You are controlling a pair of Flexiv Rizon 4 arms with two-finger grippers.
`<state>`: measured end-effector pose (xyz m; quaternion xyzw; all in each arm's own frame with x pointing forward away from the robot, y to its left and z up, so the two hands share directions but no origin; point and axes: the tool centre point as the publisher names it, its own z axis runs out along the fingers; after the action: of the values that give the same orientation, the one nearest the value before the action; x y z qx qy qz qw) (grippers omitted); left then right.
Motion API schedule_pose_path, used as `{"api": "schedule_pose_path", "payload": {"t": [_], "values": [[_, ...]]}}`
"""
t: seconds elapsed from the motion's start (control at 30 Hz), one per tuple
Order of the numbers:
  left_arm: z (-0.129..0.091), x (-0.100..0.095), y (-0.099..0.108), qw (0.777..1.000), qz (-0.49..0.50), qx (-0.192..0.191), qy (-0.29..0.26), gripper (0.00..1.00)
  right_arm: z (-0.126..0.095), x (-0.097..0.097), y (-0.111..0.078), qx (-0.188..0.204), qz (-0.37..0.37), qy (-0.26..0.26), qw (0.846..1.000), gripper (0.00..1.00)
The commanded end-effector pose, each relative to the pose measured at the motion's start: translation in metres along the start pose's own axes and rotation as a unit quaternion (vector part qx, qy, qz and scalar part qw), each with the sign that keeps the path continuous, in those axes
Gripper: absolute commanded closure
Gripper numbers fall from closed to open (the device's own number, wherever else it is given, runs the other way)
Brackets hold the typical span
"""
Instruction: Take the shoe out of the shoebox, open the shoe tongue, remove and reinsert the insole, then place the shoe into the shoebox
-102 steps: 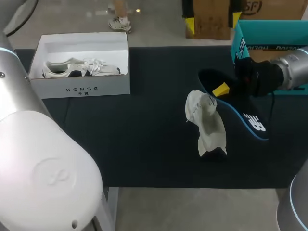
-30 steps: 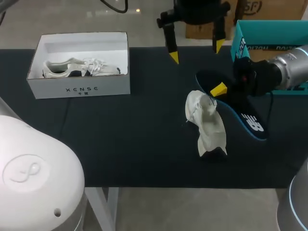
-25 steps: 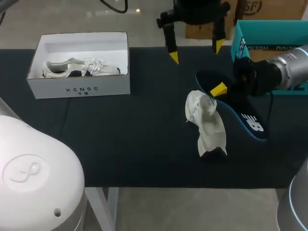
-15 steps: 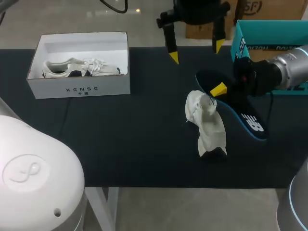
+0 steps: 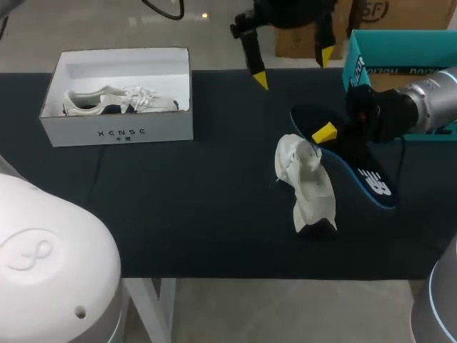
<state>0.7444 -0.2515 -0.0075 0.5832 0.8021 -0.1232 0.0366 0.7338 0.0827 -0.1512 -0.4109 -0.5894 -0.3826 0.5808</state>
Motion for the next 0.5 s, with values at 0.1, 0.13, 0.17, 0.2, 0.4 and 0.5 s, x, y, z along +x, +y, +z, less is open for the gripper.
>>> {"api": "schedule_pose_path", "payload": {"t": [0.1,0.13,0.17,0.2,0.4,0.5], "values": [[0.009,0.059,-0.015,0.980,-0.068,-0.044,-0.183,0.00,0.000,0.000,0.000,-0.001,0.000,-0.001,1.000,1.00],[0.010,0.065,-0.017,0.976,-0.068,-0.051,-0.201,0.00,0.000,0.000,0.000,-0.001,0.000,-0.001,1.000,1.00],[0.010,0.068,-0.018,0.972,-0.066,-0.055,-0.219,0.00,0.000,0.000,0.000,-0.001,0.000,-0.001,1.000,1.00],[0.010,0.072,-0.020,0.969,-0.068,-0.061,-0.230,0.00,0.000,0.000,0.000,-0.001,0.000,-0.001,1.000,1.00],[0.019,0.086,-0.019,0.949,-0.055,-0.038,-0.308,0.00,0.000,0.000,0.000,-0.001,0.000,-0.001,1.000,1.00],[0.020,0.088,-0.016,0.943,-0.048,-0.022,-0.327,0.00,0.000,0.000,0.000,-0.001,0.000,-0.001,1.000,1.00]]}}
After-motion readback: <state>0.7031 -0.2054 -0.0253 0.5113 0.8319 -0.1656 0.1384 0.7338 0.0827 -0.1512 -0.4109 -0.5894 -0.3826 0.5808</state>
